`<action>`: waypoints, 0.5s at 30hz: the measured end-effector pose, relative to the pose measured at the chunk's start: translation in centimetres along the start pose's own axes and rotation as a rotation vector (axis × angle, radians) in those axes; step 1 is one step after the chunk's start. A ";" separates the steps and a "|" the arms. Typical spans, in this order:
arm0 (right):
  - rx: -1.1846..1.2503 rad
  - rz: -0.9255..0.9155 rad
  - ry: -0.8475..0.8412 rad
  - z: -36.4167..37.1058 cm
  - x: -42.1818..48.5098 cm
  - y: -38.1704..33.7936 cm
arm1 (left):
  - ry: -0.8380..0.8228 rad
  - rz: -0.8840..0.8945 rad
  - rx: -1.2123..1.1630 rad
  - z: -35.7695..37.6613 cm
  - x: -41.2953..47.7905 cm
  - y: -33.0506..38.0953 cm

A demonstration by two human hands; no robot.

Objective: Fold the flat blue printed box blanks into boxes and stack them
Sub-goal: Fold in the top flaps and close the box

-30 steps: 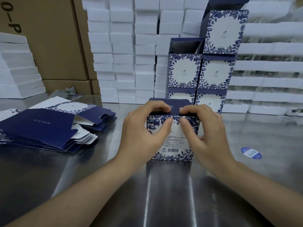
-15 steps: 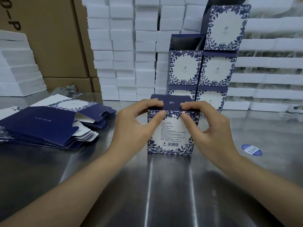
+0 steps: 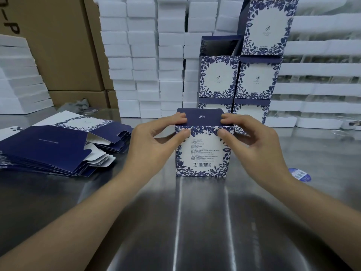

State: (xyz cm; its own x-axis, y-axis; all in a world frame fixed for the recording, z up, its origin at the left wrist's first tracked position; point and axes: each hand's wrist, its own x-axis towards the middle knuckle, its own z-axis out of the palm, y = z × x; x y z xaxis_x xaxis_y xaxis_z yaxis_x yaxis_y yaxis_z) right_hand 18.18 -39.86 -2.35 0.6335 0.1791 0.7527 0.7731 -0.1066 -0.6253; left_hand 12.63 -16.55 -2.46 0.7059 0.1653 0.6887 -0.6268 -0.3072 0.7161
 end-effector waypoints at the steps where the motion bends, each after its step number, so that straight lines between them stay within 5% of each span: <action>1: 0.018 0.013 -0.001 -0.1 0.0 0.1 | 0.003 0.001 0.009 -0.1 0.0 -0.1; 8: 0.003 -0.022 -0.008 -0.1 0.3 0.7 | 0.029 0.033 0.081 0.0 0.4 -0.5; 13: 0.169 0.195 0.062 0.9 -0.1 0.9 | 0.061 -0.214 -0.146 1.1 0.2 0.2; 15: 0.182 0.170 0.053 1.4 -0.3 0.5 | 0.058 -0.173 -0.125 1.6 0.0 0.4</action>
State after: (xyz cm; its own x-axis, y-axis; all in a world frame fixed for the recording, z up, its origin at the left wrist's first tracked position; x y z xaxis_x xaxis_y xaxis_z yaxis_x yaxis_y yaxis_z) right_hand 18.32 -38.58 -3.22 0.7581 0.1215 0.6407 0.6401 0.0484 -0.7667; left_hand 12.91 -18.14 -2.32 0.7888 0.2599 0.5570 -0.5364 -0.1514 0.8303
